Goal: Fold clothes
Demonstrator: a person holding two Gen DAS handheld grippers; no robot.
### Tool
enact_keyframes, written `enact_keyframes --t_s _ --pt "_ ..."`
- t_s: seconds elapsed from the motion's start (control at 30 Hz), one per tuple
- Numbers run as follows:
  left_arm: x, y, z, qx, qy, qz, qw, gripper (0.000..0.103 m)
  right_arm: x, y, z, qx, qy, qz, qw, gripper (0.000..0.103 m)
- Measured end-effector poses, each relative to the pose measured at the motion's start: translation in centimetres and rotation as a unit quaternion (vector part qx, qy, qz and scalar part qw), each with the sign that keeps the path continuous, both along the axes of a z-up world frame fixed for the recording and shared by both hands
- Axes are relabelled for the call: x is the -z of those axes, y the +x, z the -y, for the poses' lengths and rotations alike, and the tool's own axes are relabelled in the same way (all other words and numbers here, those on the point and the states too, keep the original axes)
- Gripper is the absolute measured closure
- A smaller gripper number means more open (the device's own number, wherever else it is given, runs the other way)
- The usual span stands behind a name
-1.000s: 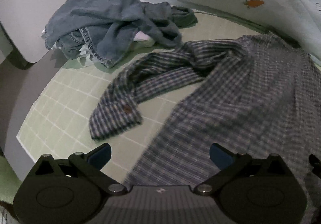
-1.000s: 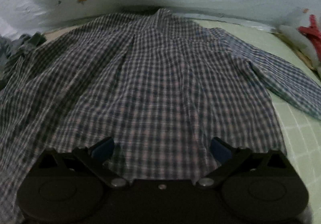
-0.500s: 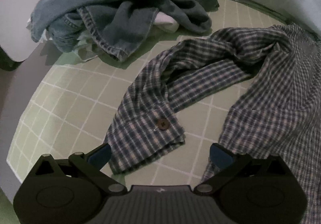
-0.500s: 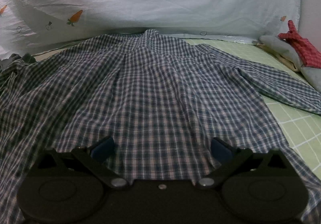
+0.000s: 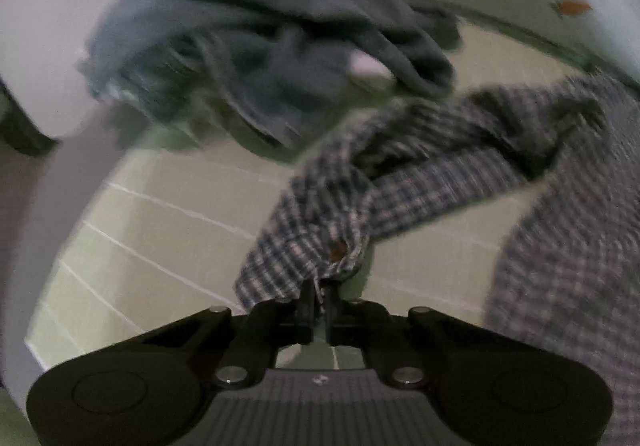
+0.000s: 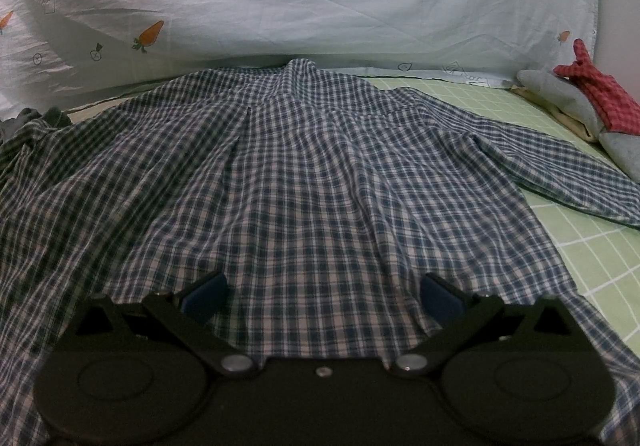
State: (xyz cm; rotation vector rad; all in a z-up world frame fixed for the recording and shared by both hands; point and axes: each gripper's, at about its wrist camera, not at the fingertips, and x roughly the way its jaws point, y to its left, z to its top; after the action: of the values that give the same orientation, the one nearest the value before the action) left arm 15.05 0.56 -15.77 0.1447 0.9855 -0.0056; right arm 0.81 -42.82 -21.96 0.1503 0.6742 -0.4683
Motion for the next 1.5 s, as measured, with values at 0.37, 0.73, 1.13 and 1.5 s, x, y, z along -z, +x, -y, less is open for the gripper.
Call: enact_keyframes --t_s 0.37,0.73,1.13,1.5 --pt "-7.0 -2.5 -5.6 -0.104 0.095 0.207 0.968 0.101 0.0 0.0 0.0 0.001 0.001 0.0 1.0 0.0" --pt "-1.7 -4.2 -9.3 -0.175 0.004 0.037 0.984 0.103 0.0 0.1 -0.1 0.004 0.002 0.0 1.0 0.0" --pt "-3.4 -2.3 -13.9 -0.258 -0.303 0.002 0.9176 0.039 0.1 0.1 -0.1 0.004 0.002 0.001 1.0 0.0" --pt "0.7 2.9 -15.1 -0.41 -0.407 -0.06 0.8141 0.024 0.1 0.1 -0.1 0.004 0.002 0.001 1.0 0.0"
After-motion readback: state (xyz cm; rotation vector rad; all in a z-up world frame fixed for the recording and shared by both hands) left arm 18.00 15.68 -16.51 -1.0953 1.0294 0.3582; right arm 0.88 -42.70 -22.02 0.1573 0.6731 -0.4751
